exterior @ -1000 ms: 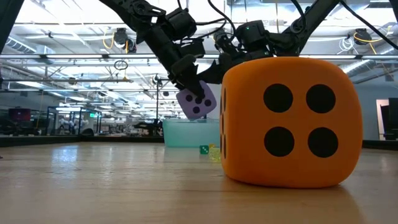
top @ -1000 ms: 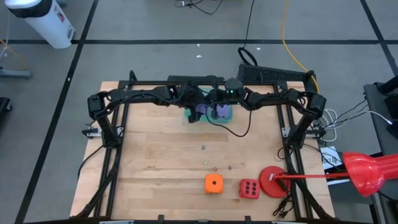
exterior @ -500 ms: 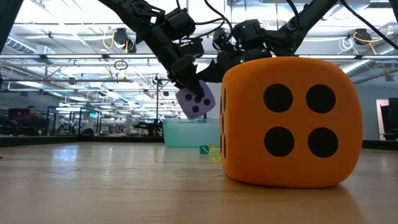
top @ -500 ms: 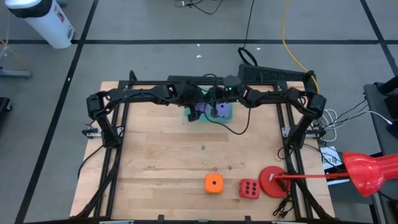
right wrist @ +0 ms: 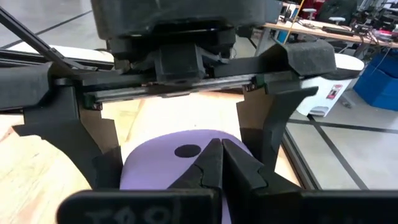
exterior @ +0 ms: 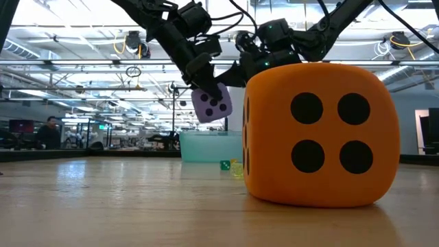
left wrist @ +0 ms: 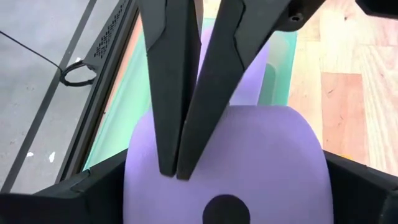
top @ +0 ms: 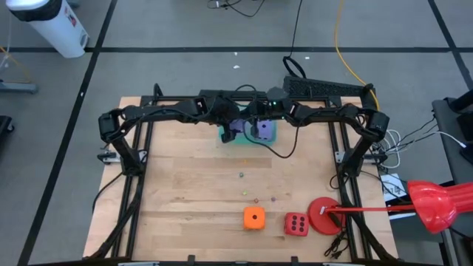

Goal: Pick & Place Dice
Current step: Put the large purple dice into the blue transparent bin

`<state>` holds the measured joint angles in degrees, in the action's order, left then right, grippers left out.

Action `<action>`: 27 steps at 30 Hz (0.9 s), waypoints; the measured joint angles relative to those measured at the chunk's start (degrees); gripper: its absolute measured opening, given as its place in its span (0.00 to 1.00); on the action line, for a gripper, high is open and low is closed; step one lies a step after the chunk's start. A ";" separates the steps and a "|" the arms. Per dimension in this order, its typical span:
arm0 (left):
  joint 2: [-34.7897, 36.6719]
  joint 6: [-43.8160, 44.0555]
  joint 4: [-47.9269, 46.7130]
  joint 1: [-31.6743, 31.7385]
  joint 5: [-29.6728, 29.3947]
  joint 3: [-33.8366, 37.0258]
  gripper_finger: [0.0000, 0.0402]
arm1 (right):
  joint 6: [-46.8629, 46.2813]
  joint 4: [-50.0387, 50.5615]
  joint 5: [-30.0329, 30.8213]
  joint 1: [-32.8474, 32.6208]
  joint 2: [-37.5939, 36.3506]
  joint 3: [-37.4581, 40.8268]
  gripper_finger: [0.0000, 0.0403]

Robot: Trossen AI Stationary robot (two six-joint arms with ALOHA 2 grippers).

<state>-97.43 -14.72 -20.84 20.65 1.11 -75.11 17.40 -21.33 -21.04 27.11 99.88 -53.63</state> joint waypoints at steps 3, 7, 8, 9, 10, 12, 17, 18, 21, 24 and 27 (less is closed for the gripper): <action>0.00 -0.28 -0.41 -0.03 -0.92 0.00 1.00 | -0.03 1.27 0.13 0.02 0.00 0.00 0.00; 0.00 -0.56 -0.69 0.11 -0.96 0.00 1.00 | -0.84 1.75 0.20 0.02 0.00 0.00 0.00; 0.00 -0.61 -0.70 0.20 -0.94 0.00 1.00 | -1.34 1.86 0.20 0.02 0.00 0.00 0.00; -0.02 -0.61 -0.69 0.22 -0.92 0.00 1.00 | -1.67 2.02 0.24 0.02 -0.01 0.00 0.00; -0.04 -0.61 -0.68 0.23 -0.92 0.00 1.00 | -1.92 2.36 0.24 0.02 -0.18 0.00 0.00; -0.07 -0.61 -0.55 0.38 -0.88 0.00 1.00 | -2.17 3.26 0.22 0.02 -0.31 0.00 0.00; -0.13 -0.57 -0.20 0.42 -0.77 0.00 1.00 | -3.04 5.63 0.28 -0.11 -0.35 -0.02 0.00; -0.13 -0.56 -0.14 0.48 -0.75 0.00 1.00 | -3.27 5.74 0.29 -0.09 -0.35 -0.02 0.00; -0.13 -0.54 -0.13 0.58 -0.64 0.00 1.00 | -3.36 5.97 0.16 -0.24 -0.35 -0.02 0.00; -0.13 -0.54 -0.24 0.58 -0.29 0.00 1.00 | -3.45 6.33 -0.22 -0.42 -0.35 -0.02 0.00; -0.13 -0.44 -0.23 0.71 0.32 0.00 1.00 | -3.45 6.48 -0.76 -0.42 -0.35 0.00 0.00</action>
<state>-97.56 -15.16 -21.07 21.37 1.43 -75.11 13.96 -14.85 -21.79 26.70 99.53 -53.63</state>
